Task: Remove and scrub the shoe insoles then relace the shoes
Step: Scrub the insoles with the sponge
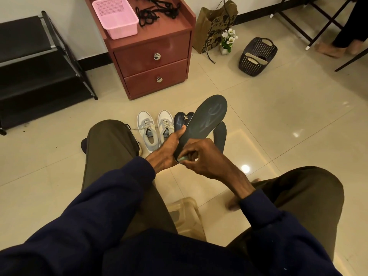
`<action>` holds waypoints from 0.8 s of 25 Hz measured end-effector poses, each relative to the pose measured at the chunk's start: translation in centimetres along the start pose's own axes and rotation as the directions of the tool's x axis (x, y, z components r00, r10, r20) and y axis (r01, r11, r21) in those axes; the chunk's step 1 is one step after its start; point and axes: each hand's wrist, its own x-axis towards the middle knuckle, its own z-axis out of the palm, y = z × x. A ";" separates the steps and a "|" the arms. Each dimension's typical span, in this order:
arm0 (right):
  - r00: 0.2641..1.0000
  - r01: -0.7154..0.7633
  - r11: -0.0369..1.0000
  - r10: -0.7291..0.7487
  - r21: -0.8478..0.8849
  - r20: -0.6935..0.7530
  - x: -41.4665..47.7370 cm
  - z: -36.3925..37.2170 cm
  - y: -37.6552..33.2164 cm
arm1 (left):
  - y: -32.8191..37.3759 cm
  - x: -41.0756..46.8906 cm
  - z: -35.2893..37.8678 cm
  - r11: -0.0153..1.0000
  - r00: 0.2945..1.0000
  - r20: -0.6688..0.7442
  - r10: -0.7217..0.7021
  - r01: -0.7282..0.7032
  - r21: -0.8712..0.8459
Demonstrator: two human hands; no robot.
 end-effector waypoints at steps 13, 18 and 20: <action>0.995 -0.098 0.995 0.097 -0.018 -0.019 0.1 -0.9 1.6 | -0.2 0.3 -0.1 0.999 0.999 0.017 0.036 -0.035 -0.033; 0.865 -0.258 0.956 0.164 -0.138 -0.475 -0.2 -2.1 4.0 | 0.0 -0.2 0.5 0.999 0.992 0.122 0.013 -0.019 0.048; 0.935 -0.145 0.985 0.107 -0.089 -0.339 -0.1 -1.2 3.3 | -0.2 0.0 0.3 0.999 0.995 0.090 0.033 -0.036 0.029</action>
